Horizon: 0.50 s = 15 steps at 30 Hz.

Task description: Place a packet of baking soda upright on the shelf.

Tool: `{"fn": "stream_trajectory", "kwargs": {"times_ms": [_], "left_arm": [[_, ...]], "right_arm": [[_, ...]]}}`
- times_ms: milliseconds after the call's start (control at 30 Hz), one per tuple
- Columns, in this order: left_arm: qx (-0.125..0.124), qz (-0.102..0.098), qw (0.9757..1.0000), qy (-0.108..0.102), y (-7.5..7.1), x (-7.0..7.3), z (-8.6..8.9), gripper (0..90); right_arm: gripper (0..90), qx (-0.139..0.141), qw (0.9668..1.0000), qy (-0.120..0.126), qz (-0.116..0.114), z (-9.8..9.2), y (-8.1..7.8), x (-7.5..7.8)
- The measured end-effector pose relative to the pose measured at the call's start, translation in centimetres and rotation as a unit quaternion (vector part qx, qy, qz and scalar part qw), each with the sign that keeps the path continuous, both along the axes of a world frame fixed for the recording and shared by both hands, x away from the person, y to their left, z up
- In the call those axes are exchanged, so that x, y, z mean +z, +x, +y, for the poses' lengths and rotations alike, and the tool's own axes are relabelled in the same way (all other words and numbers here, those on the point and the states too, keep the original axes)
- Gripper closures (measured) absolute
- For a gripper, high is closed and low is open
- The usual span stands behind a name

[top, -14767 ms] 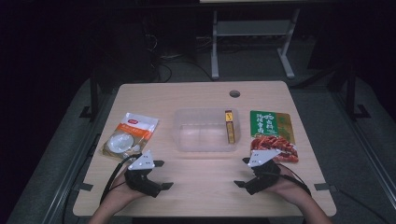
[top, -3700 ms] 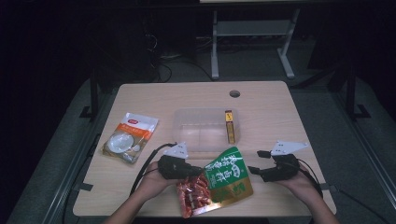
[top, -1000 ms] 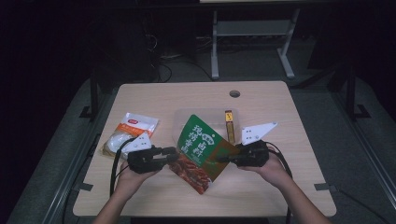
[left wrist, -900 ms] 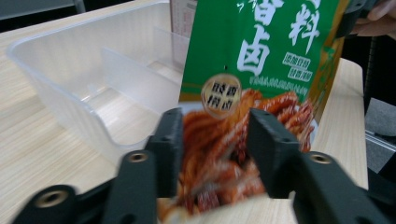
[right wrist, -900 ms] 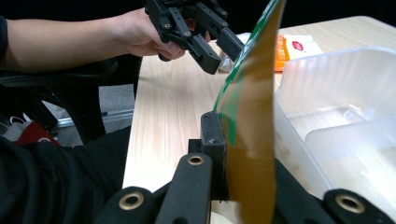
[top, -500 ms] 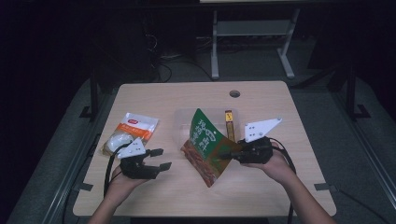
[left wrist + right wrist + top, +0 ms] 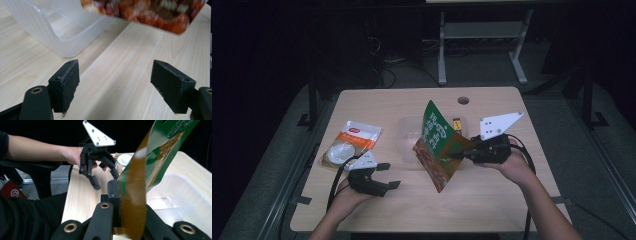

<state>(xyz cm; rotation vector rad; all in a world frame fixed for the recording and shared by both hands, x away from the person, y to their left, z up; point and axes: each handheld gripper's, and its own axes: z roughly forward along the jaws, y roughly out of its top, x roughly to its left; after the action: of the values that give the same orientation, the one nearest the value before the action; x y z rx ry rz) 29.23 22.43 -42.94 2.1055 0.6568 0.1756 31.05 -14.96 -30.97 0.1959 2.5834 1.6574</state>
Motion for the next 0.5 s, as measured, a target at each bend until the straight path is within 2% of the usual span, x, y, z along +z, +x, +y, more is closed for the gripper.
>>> {"fn": "stream_trajectory", "kwargs": {"times_ms": [67, 233, 433, 500], "left_arm": [[-0.001, 0.002, 1.0, 0.002, 0.0, -0.1, 0.0, 21.6], [-0.003, 0.004, 1.0, 0.006, 0.0, -0.3, -0.1, 20.1], [-0.005, 0.008, 0.9999, 0.006, 0.1, -0.4, -0.2, 19.7], [-0.004, 0.009, 0.9999, 0.007, 0.1, -0.5, -0.2, 19.6]], "right_arm": [[90.0, -0.003, 1.0, -0.003, -0.009, 0.1, 0.5, 1.0], [90.0, -0.014, 0.9997, -0.008, -0.018, 0.2, 1.6, 2.4], [90.0, -0.029, 0.9993, -0.007, -0.022, 0.1, 2.9, 3.2], [90.0, -0.037, 0.999, -0.01, -0.023, -0.1, 3.8, 3.7]]}}
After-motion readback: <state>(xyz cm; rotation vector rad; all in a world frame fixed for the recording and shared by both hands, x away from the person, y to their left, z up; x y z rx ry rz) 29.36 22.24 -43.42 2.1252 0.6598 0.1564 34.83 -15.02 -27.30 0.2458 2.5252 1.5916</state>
